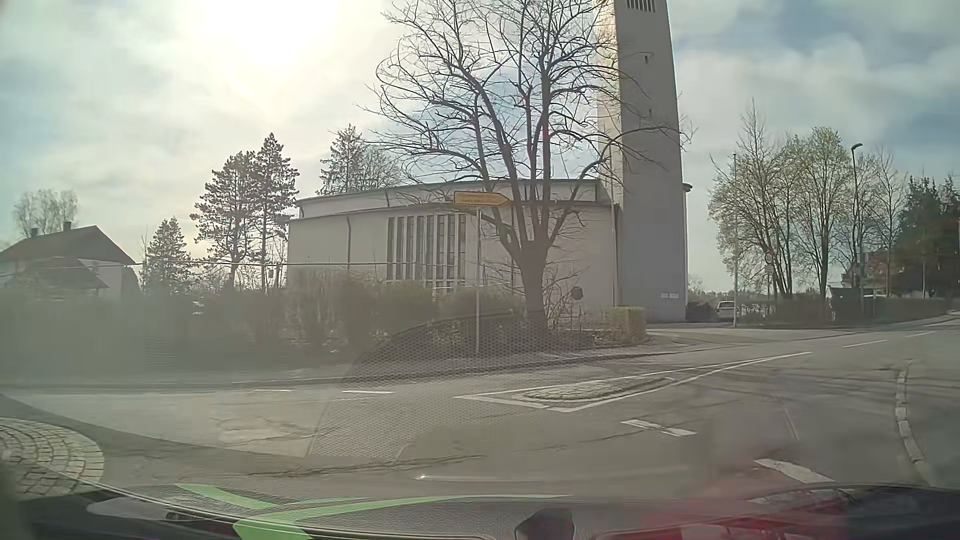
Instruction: Follow the waypoints while adhering to traffic rules and regulations
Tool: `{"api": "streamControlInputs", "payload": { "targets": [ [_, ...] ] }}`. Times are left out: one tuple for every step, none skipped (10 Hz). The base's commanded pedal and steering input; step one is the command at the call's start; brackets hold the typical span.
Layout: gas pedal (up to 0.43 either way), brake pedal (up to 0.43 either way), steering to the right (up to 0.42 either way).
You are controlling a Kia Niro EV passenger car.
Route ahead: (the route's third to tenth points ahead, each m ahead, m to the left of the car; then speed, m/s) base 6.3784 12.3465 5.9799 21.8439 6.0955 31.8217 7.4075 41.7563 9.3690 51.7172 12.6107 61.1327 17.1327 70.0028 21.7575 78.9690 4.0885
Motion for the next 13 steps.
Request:
{"api": "streamControlInputs", "payload": {
  "targets": [
    [0.028,0.0,-0.055],
    [0.028,0.0,-0.108],
    [0.028,0.0,-0.171],
    [0.028,0.0,-0.228],
    [0.028,0.0,-0.282],
    [0.028,0.0,-0.344],
    [0.028,0.0,-0.4],
    [0.028,0.0,-0.451],
    [0.028,0.0,-0.51],
    [0.028,0.0,-0.57],
    [0.028,0.0,-0.62],
    [0.028,0.0,-0.675],
    [0.028,0.0,-0.725]
  ]
}}
